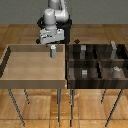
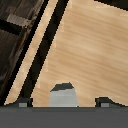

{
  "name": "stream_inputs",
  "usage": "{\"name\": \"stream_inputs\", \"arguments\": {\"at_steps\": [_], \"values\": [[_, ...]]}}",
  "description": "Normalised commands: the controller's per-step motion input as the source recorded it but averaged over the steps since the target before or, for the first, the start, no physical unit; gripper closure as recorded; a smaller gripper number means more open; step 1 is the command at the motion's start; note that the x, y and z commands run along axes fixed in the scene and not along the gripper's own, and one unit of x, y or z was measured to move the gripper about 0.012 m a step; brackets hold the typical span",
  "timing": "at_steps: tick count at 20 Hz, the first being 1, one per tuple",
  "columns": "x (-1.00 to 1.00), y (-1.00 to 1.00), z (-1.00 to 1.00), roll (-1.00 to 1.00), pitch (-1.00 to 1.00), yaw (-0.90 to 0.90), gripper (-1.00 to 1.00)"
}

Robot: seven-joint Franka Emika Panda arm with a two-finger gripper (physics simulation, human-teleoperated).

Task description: Place the milk carton into the appropriate compartment.

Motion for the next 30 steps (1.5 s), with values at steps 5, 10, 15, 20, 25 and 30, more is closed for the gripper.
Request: {"name": "stream_inputs", "arguments": {"at_steps": [5, 10, 15, 20, 25, 30], "values": [[0.0, 0.0, -0.8, 0.0, 0.0, 0.0, -1.0], [0.0, 0.0, -0.2, 0.0, 0.0, 0.0, 1.0], [0.0, 0.0, 0.2, 0.0, 0.0, 0.0, 1.0], [0.0, 0.0, 1.0, 0.0, 0.0, 0.0, 1.0], [0.0, 0.0, 1.0, 0.0, 0.0, 0.0, 1.0], [0.0, 0.8, 0.0, 0.0, 0.0, 0.0, 1.0]]}}
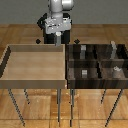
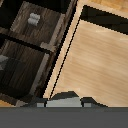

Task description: Place the milk carton into the appropriate compartment.

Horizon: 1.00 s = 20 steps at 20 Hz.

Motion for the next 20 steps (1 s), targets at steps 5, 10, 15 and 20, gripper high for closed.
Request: {"name": "stream_inputs", "arguments": {"at_steps": [5, 10, 15, 20], "values": [[0.0, 1.0, 0.0, 0.0, 0.0, 0.0, 1.0], [0.0, 1.0, 0.0, 0.0, 0.0, 0.0, 1.0], [0.0, 0.4, -0.5, 0.0, 0.0, 0.0, 1.0], [0.0, 0.0, -1.0, 0.0, 0.0, 0.0, 1.0]]}}
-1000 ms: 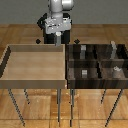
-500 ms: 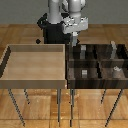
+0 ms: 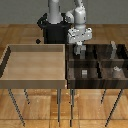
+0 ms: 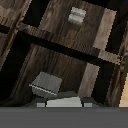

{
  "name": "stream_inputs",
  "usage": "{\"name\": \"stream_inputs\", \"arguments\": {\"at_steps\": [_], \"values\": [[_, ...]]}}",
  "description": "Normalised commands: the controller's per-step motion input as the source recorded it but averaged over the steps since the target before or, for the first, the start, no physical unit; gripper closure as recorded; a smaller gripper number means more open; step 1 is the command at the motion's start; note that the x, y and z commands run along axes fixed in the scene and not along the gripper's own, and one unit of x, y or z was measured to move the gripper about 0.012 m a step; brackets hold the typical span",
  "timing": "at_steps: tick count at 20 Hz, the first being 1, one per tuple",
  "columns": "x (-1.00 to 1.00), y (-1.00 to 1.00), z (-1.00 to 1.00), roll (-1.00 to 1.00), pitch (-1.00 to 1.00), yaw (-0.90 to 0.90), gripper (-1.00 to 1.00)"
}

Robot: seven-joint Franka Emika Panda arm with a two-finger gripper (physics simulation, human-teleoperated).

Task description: Place the milk carton into the appropriate compartment.

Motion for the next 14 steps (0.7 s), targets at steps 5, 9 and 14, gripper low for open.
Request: {"name": "stream_inputs", "arguments": {"at_steps": [5, 9, 14], "values": [[0.0, 0.0, -0.6, 0.0, 0.0, 0.0, -1.0], [0.0, 0.0, 0.0, 0.0, 0.0, 0.0, -1.0], [0.0, 0.0, 0.2, 0.0, 0.0, 0.0, -1.0]]}}
